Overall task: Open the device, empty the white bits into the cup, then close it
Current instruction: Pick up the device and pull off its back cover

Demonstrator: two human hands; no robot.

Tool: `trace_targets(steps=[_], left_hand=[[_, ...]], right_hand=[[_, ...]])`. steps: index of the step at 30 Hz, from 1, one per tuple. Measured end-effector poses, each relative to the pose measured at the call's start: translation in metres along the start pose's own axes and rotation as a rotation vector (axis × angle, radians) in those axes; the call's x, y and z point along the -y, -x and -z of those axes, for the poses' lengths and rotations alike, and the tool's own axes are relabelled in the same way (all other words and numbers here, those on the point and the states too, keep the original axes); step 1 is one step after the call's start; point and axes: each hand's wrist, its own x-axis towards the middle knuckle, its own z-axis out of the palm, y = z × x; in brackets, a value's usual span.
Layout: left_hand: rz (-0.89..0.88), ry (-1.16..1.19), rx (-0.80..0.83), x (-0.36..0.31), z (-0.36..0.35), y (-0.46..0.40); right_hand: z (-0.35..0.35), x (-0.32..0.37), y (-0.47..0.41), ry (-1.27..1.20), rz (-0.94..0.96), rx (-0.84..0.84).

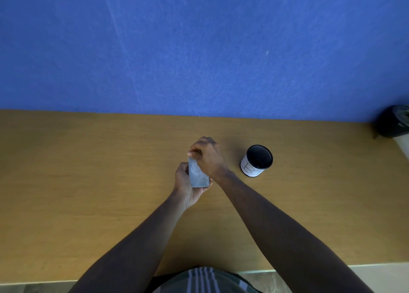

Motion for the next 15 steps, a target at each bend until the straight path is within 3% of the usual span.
trace_targets(steps=[15], left_hand=[[-0.018,0.048,0.047,-0.0056,-0.0026,0.0011]], right_hand=[[0.0063,0.0071,-0.0054,-0.118,-0.023,-0.06]])
